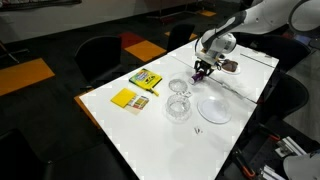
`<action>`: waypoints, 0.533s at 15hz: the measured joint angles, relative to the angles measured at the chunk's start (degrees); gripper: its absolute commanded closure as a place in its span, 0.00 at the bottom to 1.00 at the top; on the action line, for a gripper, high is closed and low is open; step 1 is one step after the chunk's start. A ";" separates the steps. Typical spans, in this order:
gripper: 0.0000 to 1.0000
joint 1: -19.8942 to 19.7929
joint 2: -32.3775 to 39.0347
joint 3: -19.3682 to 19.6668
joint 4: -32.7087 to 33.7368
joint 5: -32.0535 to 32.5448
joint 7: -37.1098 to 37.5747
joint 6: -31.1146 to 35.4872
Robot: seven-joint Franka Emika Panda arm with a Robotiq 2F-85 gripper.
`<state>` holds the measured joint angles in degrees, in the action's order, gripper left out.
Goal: Place the container with the red lid upright.
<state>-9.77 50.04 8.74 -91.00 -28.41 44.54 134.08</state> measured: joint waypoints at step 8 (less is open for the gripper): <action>0.71 7.37 -6.98 6.27 -2.67 17.85 7.26 0.85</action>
<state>-2.40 43.06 15.01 -93.67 -10.57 51.80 134.93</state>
